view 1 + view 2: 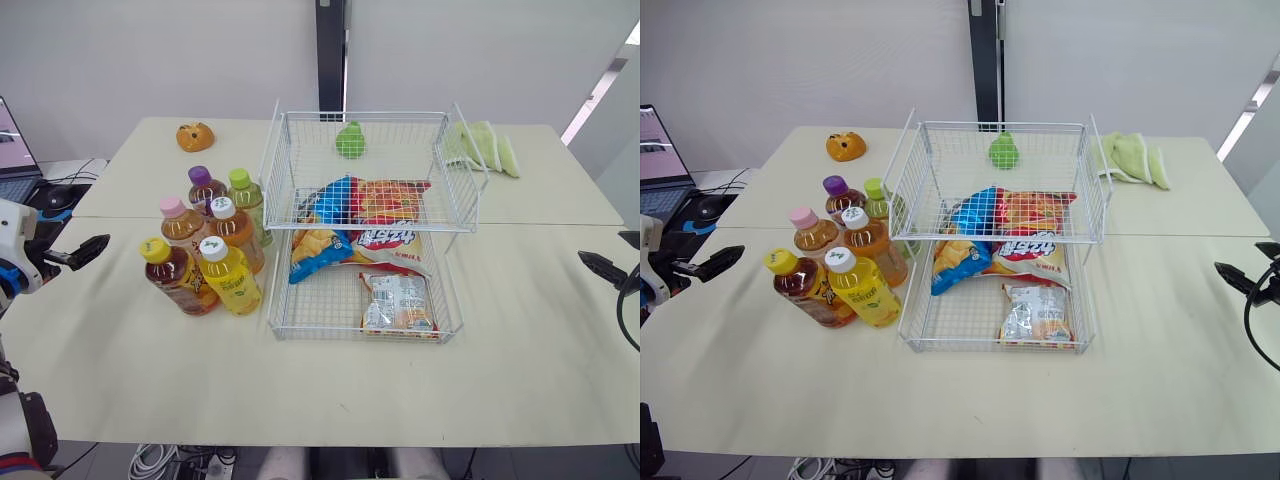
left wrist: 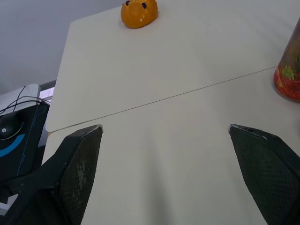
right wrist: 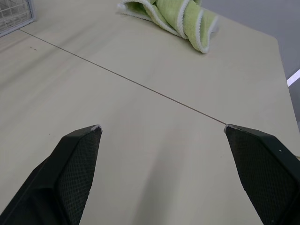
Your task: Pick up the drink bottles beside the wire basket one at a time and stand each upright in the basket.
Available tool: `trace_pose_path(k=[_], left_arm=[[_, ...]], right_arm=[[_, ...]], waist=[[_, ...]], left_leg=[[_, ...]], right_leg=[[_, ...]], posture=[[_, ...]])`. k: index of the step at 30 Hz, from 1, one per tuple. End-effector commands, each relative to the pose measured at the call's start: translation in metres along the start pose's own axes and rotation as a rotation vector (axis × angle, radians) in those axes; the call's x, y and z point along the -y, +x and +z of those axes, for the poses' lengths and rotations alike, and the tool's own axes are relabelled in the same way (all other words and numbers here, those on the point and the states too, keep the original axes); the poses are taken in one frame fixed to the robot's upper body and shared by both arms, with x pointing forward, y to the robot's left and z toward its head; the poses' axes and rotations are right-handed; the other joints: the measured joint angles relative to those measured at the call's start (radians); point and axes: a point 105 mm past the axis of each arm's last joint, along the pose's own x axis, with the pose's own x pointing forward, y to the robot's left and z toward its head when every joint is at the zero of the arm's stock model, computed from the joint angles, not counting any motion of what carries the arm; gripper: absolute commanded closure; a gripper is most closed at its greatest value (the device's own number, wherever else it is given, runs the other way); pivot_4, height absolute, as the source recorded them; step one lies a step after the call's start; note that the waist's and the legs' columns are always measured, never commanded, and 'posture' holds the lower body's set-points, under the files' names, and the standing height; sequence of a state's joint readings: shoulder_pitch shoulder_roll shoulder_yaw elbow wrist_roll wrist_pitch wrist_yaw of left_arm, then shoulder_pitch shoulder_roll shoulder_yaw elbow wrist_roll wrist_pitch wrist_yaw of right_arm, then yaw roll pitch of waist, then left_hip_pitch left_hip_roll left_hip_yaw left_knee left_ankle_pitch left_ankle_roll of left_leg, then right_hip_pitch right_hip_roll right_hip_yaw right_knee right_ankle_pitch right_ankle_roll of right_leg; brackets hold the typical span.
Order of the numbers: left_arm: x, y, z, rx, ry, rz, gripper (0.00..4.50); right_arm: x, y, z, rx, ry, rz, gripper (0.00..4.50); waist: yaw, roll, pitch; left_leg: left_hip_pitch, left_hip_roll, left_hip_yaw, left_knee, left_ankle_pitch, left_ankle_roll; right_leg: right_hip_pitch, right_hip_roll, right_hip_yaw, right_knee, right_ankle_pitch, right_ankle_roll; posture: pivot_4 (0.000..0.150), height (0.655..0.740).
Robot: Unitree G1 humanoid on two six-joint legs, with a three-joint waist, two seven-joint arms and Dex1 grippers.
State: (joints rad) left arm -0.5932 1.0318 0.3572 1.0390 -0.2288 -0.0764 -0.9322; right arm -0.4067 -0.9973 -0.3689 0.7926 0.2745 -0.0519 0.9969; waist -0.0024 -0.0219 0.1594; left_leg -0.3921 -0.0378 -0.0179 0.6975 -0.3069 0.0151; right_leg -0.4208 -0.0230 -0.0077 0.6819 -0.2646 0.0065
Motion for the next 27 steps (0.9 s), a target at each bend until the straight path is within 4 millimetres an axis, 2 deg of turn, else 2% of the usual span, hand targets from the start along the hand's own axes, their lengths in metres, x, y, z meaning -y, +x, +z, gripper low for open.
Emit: trace_pose_path(k=[1, 18, 27], left_arm=[[-0.008, -0.001, 0.012, 0.028, 0.034, 0.043, 0.02], [-0.012, 0.004, 0.015, 0.052, 0.03, 0.09, 0.02], [-0.009, 0.007, 0.018, 0.058, 0.017, 0.069, 0.02]], right_arm=[[0.014, -0.01, 0.014, 0.022, -0.043, -0.045, 0.0], [0.024, -0.019, 0.014, 0.024, -0.078, -0.133, 0.0], [0.028, -0.021, 0.024, 0.064, -0.111, -0.167, 0.0]], waist=[[0.0, 0.0, 0.0], [0.0, 0.0, 0.0], [0.0, 0.0, 0.0]], left_leg=[[0.0, 0.0, 0.0, 0.0, 0.0, 0.0], [0.0, 0.0, 0.0, 0.0, 0.0, 0.0], [0.0, 0.0, 0.0, 0.0, 0.0, 0.0]], right_leg=[[0.0, 0.0, 0.0, 0.0, 0.0, 0.0], [0.0, 0.0, 0.0, 0.0, 0.0, 0.0], [0.0, 0.0, 0.0, 0.0, 0.0, 0.0]], posture=[[0.15, 0.74], [0.15, 0.74], [0.15, 0.74]])
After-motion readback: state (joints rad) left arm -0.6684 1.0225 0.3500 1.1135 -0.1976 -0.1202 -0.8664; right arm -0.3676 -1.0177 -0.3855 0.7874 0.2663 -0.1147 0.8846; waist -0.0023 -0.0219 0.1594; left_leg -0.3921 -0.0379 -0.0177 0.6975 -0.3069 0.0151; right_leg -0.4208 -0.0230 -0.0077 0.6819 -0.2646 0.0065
